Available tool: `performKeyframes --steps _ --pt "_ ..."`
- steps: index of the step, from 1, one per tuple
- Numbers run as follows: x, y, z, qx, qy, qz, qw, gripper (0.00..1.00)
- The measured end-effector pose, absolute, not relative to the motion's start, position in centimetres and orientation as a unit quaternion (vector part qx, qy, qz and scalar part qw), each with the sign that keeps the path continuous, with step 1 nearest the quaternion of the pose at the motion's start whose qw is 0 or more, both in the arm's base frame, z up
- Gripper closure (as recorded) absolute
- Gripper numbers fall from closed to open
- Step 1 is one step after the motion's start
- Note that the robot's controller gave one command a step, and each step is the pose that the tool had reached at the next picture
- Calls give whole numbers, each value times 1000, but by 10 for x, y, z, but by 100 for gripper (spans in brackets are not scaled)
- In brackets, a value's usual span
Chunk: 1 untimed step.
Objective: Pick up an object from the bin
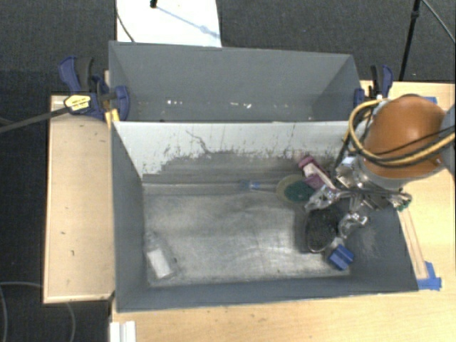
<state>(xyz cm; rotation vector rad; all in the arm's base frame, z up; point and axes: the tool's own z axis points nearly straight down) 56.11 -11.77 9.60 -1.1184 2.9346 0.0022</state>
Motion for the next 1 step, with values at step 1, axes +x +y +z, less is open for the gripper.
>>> performKeyframes --steps 1 --pt "529 -112 263 -478 878 -2 3 100"
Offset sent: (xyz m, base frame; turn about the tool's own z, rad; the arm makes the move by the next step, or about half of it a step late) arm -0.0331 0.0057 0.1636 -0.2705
